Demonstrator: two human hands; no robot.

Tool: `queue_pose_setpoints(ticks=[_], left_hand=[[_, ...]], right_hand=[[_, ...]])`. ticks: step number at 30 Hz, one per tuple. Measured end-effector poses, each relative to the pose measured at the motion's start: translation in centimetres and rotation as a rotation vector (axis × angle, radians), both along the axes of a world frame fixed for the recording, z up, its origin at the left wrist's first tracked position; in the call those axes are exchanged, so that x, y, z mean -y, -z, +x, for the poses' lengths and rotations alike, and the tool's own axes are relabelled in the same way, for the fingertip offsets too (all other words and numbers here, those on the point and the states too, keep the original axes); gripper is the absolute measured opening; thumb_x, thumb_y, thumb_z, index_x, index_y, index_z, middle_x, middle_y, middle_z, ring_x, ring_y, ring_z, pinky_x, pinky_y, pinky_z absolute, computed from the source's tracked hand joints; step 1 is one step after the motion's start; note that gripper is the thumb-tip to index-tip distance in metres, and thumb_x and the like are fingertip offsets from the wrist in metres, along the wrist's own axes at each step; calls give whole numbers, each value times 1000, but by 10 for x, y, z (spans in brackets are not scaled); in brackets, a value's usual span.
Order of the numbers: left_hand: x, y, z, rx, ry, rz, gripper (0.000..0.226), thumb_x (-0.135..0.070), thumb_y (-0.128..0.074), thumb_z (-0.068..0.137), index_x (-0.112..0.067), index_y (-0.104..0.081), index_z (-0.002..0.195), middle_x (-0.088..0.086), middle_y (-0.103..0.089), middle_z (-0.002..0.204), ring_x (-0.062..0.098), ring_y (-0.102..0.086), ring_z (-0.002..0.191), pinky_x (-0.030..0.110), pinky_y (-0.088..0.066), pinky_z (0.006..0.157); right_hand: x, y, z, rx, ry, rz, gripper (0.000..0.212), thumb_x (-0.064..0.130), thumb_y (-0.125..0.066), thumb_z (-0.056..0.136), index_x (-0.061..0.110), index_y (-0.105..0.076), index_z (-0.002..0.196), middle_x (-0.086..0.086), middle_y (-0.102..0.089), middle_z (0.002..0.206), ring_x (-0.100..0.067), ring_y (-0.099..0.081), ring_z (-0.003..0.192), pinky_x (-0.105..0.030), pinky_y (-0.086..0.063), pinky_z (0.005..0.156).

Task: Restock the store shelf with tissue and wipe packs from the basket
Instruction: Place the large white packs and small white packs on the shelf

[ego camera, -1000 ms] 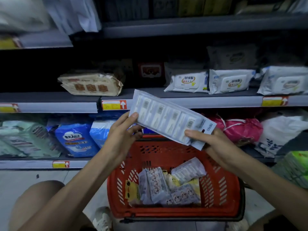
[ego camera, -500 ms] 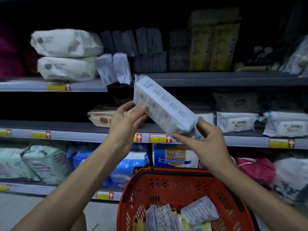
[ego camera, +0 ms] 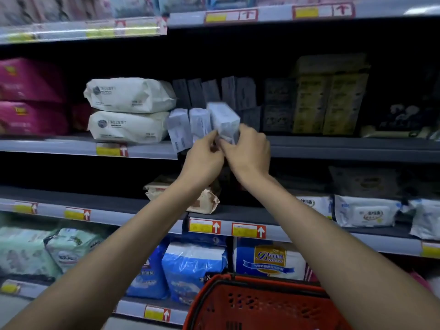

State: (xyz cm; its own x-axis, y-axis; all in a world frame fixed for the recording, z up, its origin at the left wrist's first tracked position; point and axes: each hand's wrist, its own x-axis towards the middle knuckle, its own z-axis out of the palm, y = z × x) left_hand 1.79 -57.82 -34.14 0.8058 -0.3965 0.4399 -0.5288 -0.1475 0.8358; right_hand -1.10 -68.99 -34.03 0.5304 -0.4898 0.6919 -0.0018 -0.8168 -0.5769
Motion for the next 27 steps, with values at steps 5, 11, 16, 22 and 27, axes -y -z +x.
queue_pose_setpoints(ticks=[5,11,16,22,27], left_hand=[[-9,13,4,3,-33,56,67,0,-50,88,-32,-51,147,10,-70,80,31,-64,72,45,-52,69],[-17,19,8,-24,-63,96,70,-10,-63,86,-32,-47,151,3,-74,104,24,-73,93,52,-62,86],[-21,21,7,19,-81,152,70,-14,-71,88,-27,-48,153,-2,-70,108,17,-71,98,44,-60,92],[-26,26,-12,140,-107,303,73,-41,-70,87,-29,-45,154,-4,-62,119,13,-65,107,35,-56,92],[-31,56,-39,341,-136,587,86,-63,-52,82,-30,-34,160,0,-50,148,22,-51,134,44,-49,105]], right_hand=[[-10,-10,28,-98,79,-26,27,37,-67,94,12,-67,104,-11,-72,103,-34,-68,98,-33,-42,66],[-11,-12,19,-208,51,-17,35,42,-73,89,13,-59,102,-9,-70,105,-33,-67,99,-37,-49,69],[-7,-15,-9,-330,-55,34,47,41,-81,77,18,-60,112,-5,-71,110,-31,-67,104,-37,-54,72],[8,1,-67,-406,-143,-40,70,50,-79,81,25,-52,140,-4,-66,129,-26,-64,117,-42,-57,90],[50,46,-117,-585,-150,-179,96,62,-77,78,25,-35,156,-8,-46,150,-28,-43,141,-44,-44,110]])
